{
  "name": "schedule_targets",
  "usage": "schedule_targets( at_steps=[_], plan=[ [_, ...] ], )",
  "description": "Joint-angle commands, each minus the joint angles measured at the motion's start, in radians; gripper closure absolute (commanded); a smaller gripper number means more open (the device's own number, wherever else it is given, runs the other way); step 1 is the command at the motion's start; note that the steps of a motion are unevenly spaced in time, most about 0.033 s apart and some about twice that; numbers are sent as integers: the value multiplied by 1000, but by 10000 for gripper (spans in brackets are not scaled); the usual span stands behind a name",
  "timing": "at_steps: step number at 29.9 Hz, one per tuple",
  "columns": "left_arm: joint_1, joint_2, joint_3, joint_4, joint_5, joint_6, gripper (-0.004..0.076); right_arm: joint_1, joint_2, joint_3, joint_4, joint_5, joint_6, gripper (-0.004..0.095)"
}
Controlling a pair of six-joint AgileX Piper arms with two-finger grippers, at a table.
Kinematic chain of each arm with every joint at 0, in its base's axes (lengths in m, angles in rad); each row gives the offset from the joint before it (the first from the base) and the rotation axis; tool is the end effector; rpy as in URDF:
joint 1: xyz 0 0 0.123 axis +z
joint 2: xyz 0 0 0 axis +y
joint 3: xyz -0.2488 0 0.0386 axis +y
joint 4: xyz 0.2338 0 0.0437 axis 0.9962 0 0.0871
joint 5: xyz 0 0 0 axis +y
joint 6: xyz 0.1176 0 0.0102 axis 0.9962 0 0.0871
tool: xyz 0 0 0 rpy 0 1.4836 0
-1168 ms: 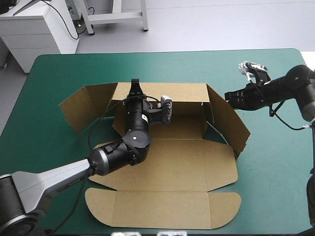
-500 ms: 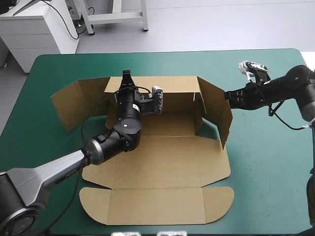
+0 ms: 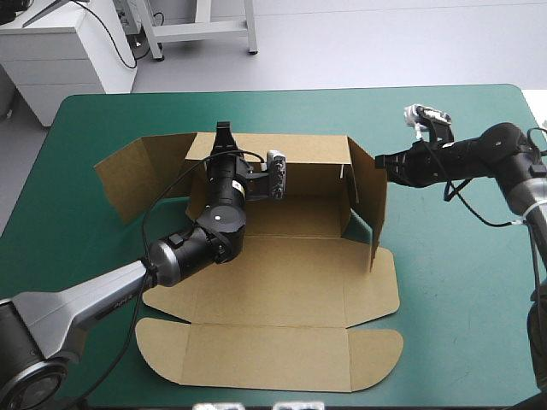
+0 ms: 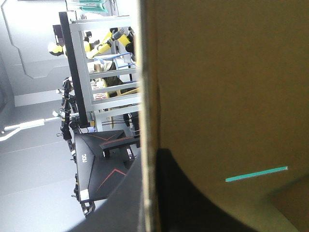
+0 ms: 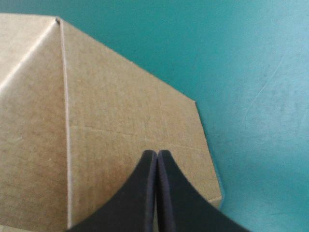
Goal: Fold the box
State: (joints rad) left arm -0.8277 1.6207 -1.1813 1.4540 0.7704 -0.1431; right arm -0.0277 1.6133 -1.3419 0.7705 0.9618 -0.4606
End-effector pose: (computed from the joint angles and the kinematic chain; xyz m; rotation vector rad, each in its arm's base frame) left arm 0.3019 -0.2078 0.2715 1.4769 1.4239 1.0476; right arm 0.3414 0.0580 0.2687 -0.1420 2.4641 0.7778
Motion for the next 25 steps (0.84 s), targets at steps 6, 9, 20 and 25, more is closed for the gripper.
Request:
schedule_targets(
  at_steps=[6,9,20,25],
  plan=[
    [1,-43,-33,58,18,-15,731,87,-101,40,55,-90,18,926],
    [1,-43,-33,58,18,-15,731,106,-142,95,53,-136,18,926],
    [1,-43,-33,58,18,-15,731,205,-214,323,193,-353,-300,926],
    [1,-43,-33,58,18,-15,732,205,-216,323,225,-324,-401,922]
  ],
)
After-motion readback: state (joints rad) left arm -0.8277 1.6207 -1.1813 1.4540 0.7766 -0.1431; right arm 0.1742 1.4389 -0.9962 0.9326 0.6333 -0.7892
